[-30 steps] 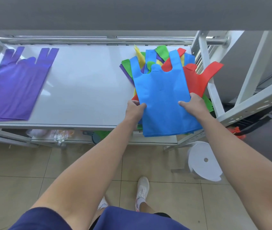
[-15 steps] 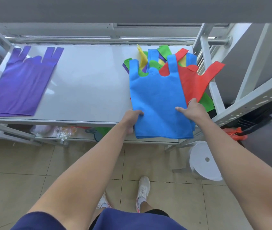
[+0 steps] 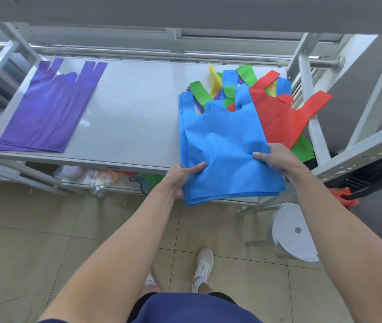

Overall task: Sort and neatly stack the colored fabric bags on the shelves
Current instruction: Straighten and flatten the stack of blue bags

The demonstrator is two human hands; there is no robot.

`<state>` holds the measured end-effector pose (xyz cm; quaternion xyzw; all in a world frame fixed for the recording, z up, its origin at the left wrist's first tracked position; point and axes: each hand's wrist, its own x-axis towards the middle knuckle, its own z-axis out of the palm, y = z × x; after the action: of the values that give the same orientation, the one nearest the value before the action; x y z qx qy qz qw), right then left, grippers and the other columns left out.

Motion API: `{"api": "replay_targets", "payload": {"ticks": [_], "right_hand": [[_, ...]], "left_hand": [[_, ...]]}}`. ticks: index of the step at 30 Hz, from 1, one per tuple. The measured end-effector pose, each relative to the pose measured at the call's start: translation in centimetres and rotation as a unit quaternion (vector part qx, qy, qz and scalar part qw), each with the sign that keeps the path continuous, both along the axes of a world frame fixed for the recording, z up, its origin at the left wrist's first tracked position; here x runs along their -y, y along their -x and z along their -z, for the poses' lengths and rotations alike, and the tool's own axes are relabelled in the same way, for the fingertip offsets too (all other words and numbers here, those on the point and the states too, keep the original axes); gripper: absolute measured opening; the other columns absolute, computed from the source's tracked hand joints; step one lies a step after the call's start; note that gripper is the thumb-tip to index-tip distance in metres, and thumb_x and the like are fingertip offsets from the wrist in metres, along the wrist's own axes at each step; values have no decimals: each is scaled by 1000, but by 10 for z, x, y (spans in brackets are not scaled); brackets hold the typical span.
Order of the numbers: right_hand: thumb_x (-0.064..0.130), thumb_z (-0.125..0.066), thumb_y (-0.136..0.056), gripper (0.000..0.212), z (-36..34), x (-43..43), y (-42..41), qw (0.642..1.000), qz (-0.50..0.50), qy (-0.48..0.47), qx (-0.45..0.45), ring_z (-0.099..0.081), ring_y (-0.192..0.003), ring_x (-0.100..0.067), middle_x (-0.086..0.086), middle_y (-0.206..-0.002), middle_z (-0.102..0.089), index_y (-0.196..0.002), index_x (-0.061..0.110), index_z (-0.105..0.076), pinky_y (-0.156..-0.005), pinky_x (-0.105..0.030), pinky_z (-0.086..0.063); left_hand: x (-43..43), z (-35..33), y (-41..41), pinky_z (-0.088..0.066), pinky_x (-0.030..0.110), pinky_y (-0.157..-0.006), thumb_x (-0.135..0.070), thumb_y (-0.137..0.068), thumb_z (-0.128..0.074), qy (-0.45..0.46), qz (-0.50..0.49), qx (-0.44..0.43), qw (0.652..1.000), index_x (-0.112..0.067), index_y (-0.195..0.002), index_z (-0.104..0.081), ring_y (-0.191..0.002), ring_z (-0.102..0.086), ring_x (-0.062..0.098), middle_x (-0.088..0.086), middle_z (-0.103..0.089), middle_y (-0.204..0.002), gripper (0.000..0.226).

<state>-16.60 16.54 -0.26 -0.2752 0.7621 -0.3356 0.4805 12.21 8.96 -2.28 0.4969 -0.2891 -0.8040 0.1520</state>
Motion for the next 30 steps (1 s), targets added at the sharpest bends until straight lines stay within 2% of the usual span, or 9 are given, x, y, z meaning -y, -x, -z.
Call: {"api": "replay_targets", "payload": {"ticks": [3,6,9,13,15,18,21,26,30], "right_hand": [[13,-62,-103,21,8,24,-26,997,3,-3,73,-76,-86,-28,-11,-102,-78,-121,6,-69,-84,-49,-62],[9,-55,-105,22,11,51,-58,991,-9,-10,132,-76,-79,-21,-7,-96,-78,-124,4,-66,-77,-41,-64],[8,-55,-105,29,15,81,-94,986,-43,-19,159,-74,-95,-29,-17,-117,-74,-131,0,-63,-95,-51,-59],[7,-59,-102,25,15,116,-147,973,-53,-35,223,-78,-79,-23,-11,-99,-79,-124,0,-65,-66,-37,-65],[5,-62,-98,29,20,129,-170,966,-67,-56,242,-78,-92,-27,-14,-111,-78,-127,-1,-65,-71,-37,-65],[-2,-66,-94,40,26,145,-195,974,-73,-71,205,-72,-112,-35,-18,-126,-72,-133,-3,-61,-83,-44,-64],[-1,-64,-96,36,27,165,-213,991,-37,-14,124,-73,-99,-29,-16,-125,-73,-132,0,-62,-91,-45,-61],[14,-62,-96,28,19,194,-242,985,-8,165,-41,-72,-103,-15,0,-117,-75,-121,24,-67,-92,-31,-57],[15,-63,-94,29,39,197,-254,995,17,86,-37,-72,-104,-21,-5,-120,-73,-123,18,-65,-96,-43,-58]], "left_hand": [[9,2,-31,-62,50,-87,-20,-82,-87,26,-59,3,998,-3,-126,-70,-108,-74,34,15,-75,-120,51],[24,8,-71,-63,49,-85,-25,-90,-79,32,-126,12,991,-2,-128,-67,-105,-75,34,16,-76,-118,46],[40,15,-115,-63,49,-82,-26,-91,-79,41,-168,50,984,0,-124,-67,-101,-76,34,16,-77,-113,43],[72,25,-161,-63,47,-80,-20,-92,-78,74,-222,111,966,4,-121,-68,-94,-75,33,20,-75,-115,39],[100,27,-178,-63,46,-80,-18,-93,-77,83,-226,127,962,3,-122,-67,-94,-74,32,20,-74,-118,38],[148,23,-194,-64,34,-73,-17,-92,-78,142,-187,180,955,1,-120,-69,-91,-73,27,15,-74,-117,35],[189,3,-201,-54,16,-53,-13,-90,-79,233,-156,221,934,-4,-116,-68,-71,-69,10,7,-74,-105,30],[227,-6,-222,-64,37,-81,-9,-92,-75,321,-87,76,940,-34,-133,-58,-99,-76,24,8,-79,-110,50],[233,28,-229,-61,46,-90,-2,-88,-71,311,-94,224,919,-21,-143,-54,-97,-75,25,3,-78,-98,61]]}}
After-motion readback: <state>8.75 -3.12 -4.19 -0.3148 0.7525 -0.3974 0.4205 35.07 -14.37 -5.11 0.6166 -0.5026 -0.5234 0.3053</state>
